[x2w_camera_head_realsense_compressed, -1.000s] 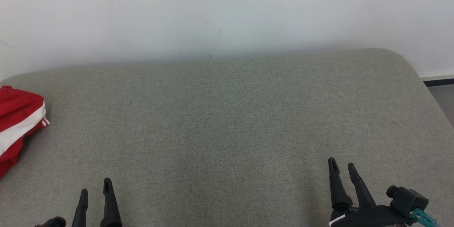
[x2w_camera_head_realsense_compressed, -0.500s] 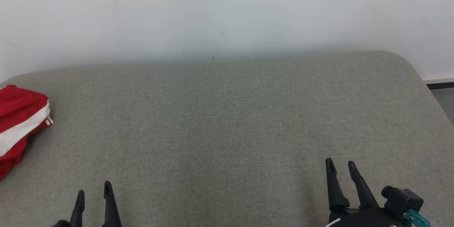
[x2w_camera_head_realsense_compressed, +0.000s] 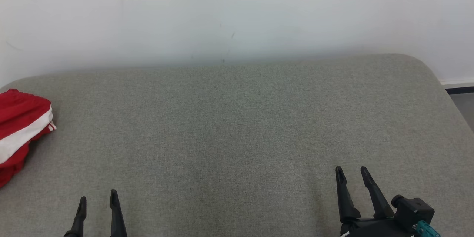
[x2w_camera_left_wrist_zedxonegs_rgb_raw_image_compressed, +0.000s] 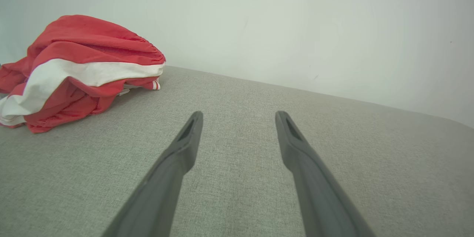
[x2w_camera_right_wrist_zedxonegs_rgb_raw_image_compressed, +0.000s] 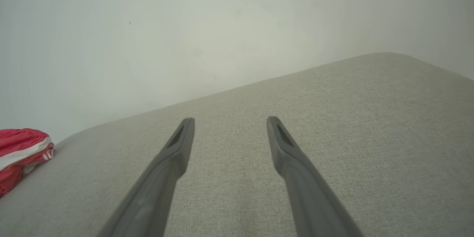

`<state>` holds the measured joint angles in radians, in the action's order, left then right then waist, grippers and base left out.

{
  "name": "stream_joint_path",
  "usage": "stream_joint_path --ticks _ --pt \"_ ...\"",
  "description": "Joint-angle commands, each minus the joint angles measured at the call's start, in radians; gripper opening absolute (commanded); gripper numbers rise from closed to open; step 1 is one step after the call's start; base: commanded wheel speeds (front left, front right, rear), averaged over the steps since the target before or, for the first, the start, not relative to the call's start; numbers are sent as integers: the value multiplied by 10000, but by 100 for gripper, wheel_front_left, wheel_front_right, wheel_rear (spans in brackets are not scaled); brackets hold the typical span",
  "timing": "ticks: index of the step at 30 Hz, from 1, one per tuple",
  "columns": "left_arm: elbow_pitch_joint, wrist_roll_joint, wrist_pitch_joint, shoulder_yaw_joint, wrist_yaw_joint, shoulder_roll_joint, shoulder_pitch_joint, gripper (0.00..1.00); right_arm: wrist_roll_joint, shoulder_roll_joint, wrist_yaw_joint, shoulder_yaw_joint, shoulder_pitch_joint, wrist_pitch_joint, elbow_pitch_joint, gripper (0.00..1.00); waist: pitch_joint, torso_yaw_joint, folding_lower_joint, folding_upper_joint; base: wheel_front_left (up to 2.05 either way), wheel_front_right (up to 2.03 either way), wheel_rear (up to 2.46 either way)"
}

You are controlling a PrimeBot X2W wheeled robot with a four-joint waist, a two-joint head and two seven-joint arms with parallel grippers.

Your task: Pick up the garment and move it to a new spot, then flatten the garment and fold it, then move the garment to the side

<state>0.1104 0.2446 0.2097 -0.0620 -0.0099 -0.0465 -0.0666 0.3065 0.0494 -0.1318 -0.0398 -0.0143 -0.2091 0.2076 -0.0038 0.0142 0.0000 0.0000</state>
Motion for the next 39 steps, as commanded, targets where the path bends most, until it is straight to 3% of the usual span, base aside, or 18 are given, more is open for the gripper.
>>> stream_joint_path --ticks 1,10,26,39 --pt "-81 -239 94 -3 -15 -50 -121 100 -238 13 16 -44 109 -98 -50 100 3 3 0 0 0 0 0" --pt "42 -924 249 35 -186 -53 -200 100 -766 11 18 -66 140 -250 -59 100 15 58 0 0 0 0 0" --pt "385 -1875 553 -337 -858 -57 -359 100 -1636 11 20 167 300 -548 -80 100 -4 166 0 0 0 0 0" --pt "481 -1682 564 -448 -1047 -56 -329 100 -1599 11 21 135 314 -578 -42 100 28 209 0 0 0 0 0"
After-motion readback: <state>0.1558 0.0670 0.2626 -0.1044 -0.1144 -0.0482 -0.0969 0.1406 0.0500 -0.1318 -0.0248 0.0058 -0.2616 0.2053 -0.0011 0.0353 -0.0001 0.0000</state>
